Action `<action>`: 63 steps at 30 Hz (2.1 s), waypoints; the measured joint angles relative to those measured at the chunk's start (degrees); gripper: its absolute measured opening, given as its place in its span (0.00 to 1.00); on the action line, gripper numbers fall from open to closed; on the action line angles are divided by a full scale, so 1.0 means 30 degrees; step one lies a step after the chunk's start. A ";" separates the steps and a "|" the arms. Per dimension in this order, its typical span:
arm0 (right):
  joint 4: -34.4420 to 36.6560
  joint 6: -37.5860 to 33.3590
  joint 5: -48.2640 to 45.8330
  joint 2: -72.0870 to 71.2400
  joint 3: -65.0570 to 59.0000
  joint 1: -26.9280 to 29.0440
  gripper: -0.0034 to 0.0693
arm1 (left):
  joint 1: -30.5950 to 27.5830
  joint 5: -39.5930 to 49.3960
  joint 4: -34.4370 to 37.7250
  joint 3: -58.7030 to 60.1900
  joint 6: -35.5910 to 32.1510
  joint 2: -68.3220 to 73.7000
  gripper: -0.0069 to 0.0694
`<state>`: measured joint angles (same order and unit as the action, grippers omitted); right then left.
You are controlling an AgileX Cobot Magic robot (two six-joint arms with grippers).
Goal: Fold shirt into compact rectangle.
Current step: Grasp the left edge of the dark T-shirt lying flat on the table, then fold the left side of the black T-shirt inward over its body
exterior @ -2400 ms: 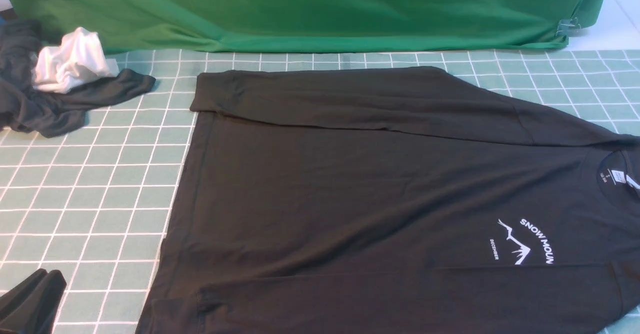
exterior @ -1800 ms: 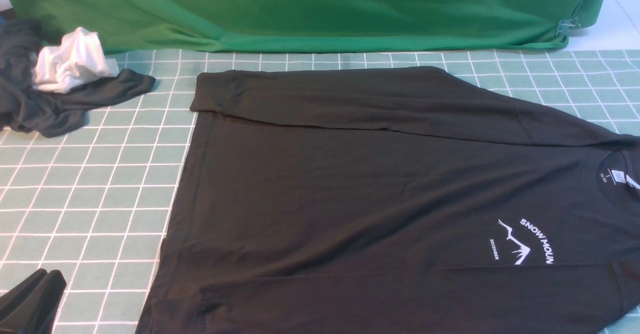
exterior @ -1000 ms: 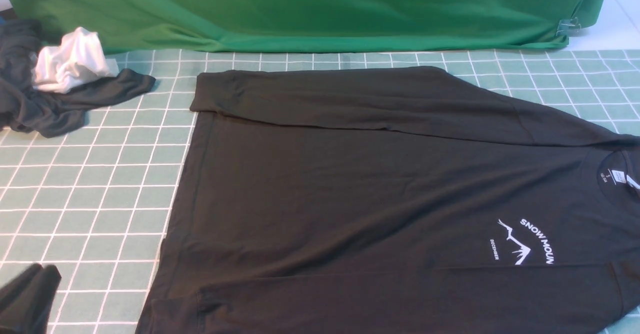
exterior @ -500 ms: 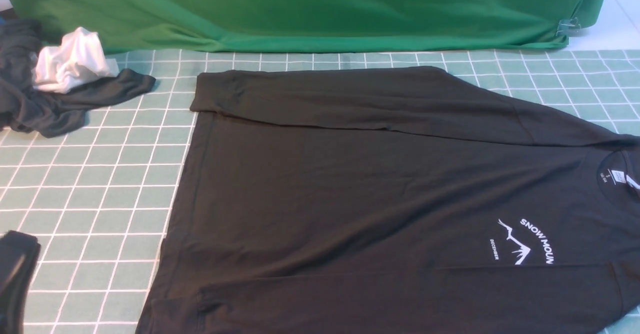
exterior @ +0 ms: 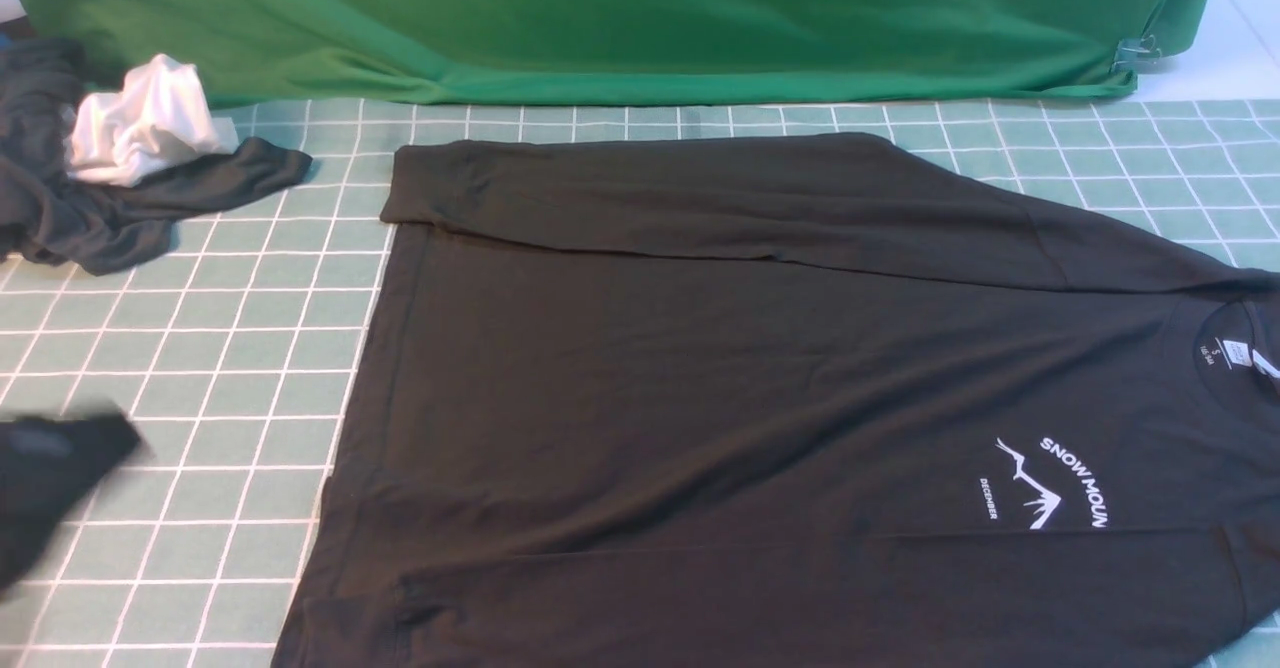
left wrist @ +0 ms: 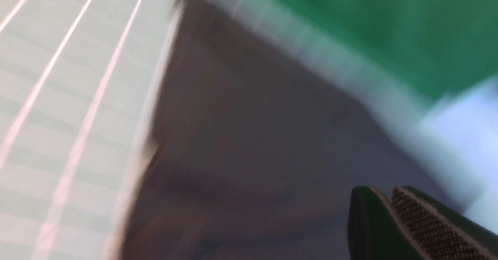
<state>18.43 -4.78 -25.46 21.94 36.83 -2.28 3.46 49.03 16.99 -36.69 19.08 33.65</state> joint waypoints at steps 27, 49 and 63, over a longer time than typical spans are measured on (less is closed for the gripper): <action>-0.0018 -0.2144 -0.6798 0.7674 0.2536 0.0000 0.15 | 0.0000 -0.4329 0.1527 0.1249 -0.5045 1.7221 0.51; -0.0018 -0.2161 -0.6714 0.7674 0.2536 0.0000 0.19 | 0.0000 -0.3505 0.1362 -0.0169 -0.4636 1.4603 0.10; -0.0018 -0.2144 -0.6579 0.7681 0.2544 0.0000 0.23 | 0.0000 -0.2970 0.1481 -0.7157 -0.3497 1.4351 0.10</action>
<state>18.38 -11.21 -45.20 44.98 44.47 -2.28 3.46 40.12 21.43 -58.16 8.59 76.70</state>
